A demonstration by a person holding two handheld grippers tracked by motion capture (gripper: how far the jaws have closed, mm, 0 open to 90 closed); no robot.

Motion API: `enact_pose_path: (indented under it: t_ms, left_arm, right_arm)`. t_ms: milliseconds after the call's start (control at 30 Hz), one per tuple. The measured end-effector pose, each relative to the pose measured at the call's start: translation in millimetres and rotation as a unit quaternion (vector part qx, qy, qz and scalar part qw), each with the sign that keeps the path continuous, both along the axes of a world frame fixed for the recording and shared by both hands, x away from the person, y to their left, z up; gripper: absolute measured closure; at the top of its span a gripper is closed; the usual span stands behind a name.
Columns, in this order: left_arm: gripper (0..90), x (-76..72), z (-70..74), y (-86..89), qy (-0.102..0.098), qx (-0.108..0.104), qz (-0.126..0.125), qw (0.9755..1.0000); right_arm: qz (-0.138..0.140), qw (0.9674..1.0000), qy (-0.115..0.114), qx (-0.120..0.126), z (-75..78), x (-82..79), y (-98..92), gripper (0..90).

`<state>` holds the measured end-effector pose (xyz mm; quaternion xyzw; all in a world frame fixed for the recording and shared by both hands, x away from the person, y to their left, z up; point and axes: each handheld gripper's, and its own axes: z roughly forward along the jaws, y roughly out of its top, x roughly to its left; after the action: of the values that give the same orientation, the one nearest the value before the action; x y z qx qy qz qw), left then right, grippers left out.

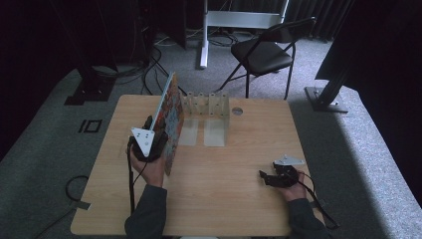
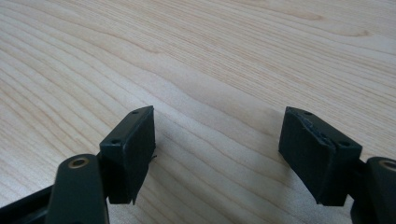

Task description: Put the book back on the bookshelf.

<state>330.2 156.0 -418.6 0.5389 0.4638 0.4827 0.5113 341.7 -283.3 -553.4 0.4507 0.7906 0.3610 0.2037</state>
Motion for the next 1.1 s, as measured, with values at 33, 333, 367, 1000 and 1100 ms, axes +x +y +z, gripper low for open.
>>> enact_pose_path:
  t_ms: [33, 333, 367, 1000, 1100]
  left_arm:
    - [55.1, -0.2, 0.0, 0.1, 0.002, 0.001, -0.001, 1.0]
    - [46.8, -3.0, -1.0, 0.9, 0.022, 0.015, -0.021, 0.9994]
    - [46.3, -3.1, -1.0, 1.3, 0.025, 0.015, -0.027, 0.9992]
    - [40.3, -14.1, -7.8, 16.3, 0.059, 0.033, -0.058, 0.996]
    - [40.5, -15.6, -7.4, 18.2, 0.063, 0.039, -0.064, 0.9952]
  right_arm:
    - [0.0, 1.0, 0.0, 0.0, 0.0, 0.0, -0.1, 26.7]
    - [0.0, 1.0, 0.0, 0.0, 0.0, 0.0, 0.0, 26.7]
    - [0.0, 1.0, 0.0, 0.0, 0.0, 0.0, 0.0, 26.7]
    - [0.0, 1.0, 0.0, 0.0, 0.0, 0.0, 0.0, 26.4]
    - [-0.001, 1.0, 0.001, 0.0, 0.0, 0.0, 0.0, 26.2]
